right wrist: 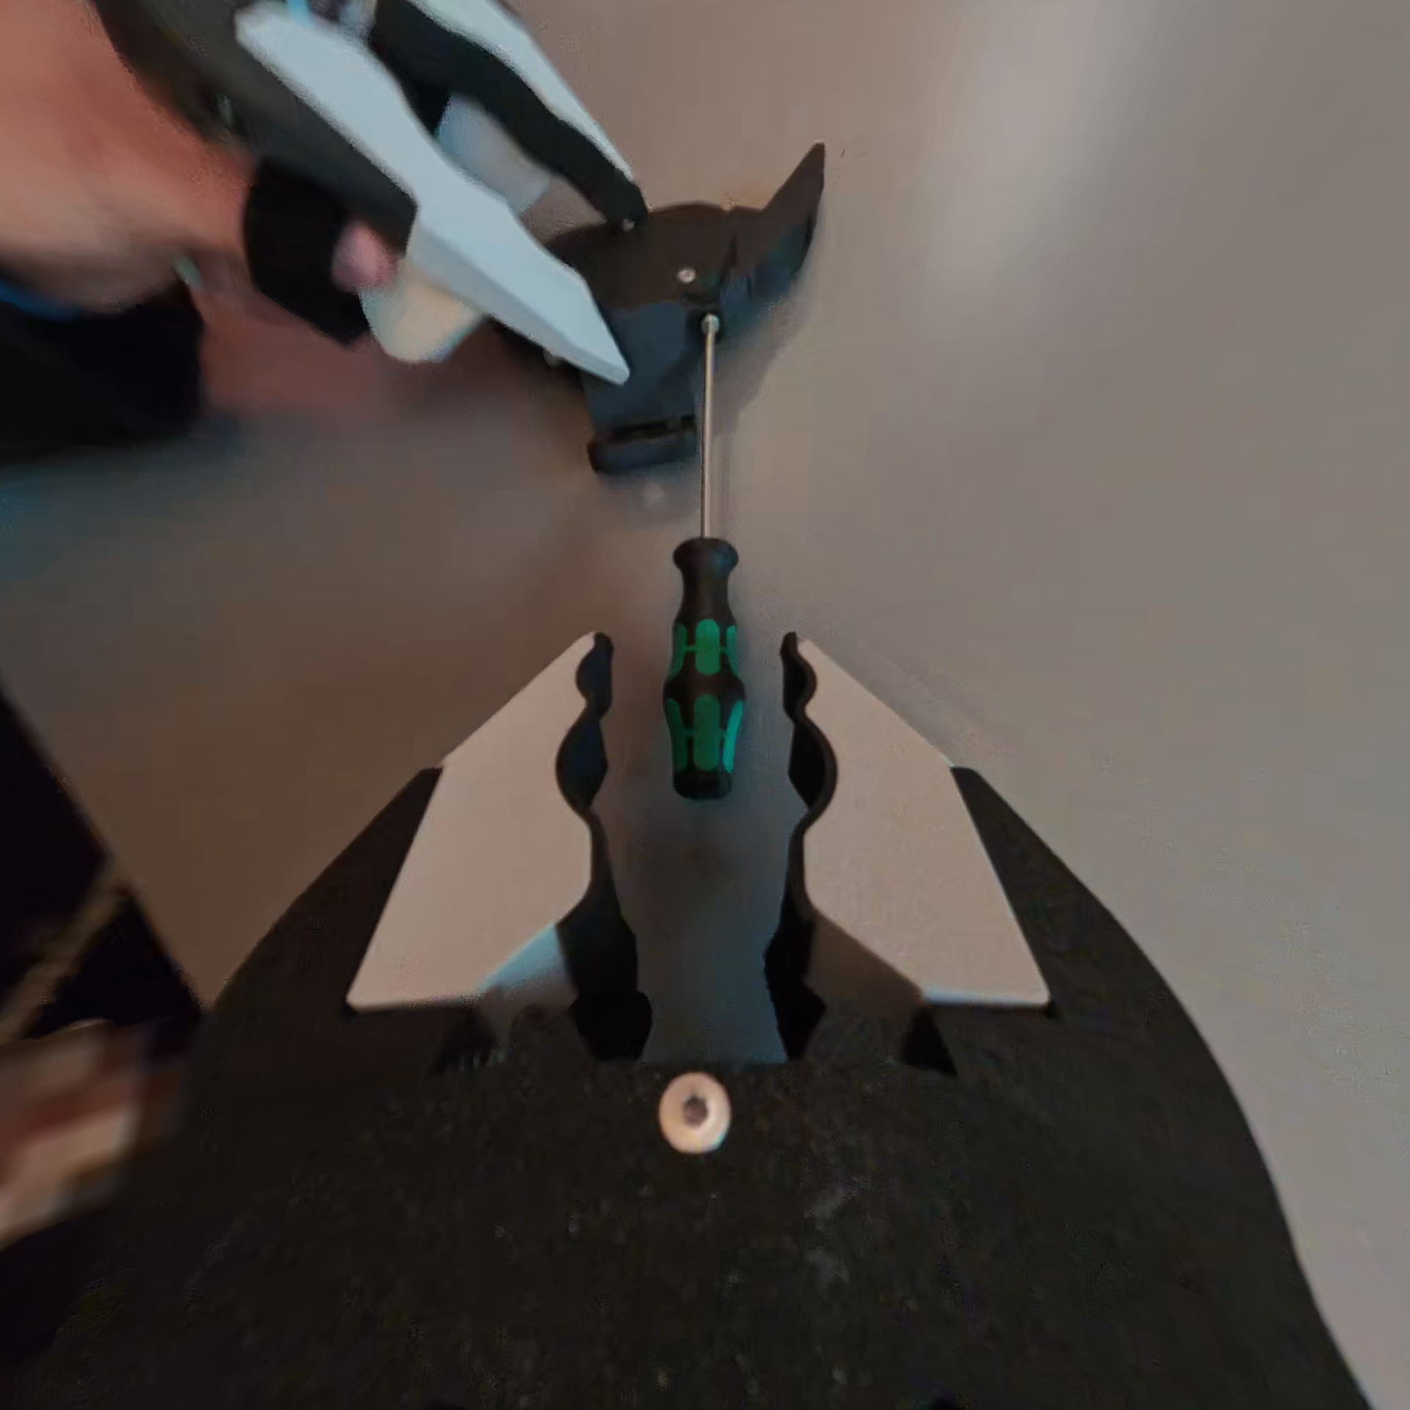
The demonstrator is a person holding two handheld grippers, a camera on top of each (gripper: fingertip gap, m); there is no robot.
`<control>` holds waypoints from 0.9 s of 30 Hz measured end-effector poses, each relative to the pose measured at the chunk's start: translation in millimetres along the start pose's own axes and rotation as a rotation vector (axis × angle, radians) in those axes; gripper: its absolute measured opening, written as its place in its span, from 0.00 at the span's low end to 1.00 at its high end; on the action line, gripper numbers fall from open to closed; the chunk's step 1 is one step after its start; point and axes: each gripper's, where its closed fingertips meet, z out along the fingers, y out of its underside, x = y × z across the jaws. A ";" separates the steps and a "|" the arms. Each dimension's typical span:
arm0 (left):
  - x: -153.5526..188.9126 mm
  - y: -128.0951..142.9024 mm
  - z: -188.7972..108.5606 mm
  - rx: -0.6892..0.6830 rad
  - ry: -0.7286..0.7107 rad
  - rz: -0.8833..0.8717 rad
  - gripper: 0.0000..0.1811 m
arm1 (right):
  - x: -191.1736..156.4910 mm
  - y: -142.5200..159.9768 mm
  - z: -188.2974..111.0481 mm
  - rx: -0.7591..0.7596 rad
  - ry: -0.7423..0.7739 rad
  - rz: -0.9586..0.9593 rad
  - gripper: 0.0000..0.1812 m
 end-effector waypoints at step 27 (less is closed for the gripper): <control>7.1 1.4 0.7 0.007 -0.028 -0.033 0.35 | 11.6 -13.9 -2.0 -0.151 0.692 -1.012 0.09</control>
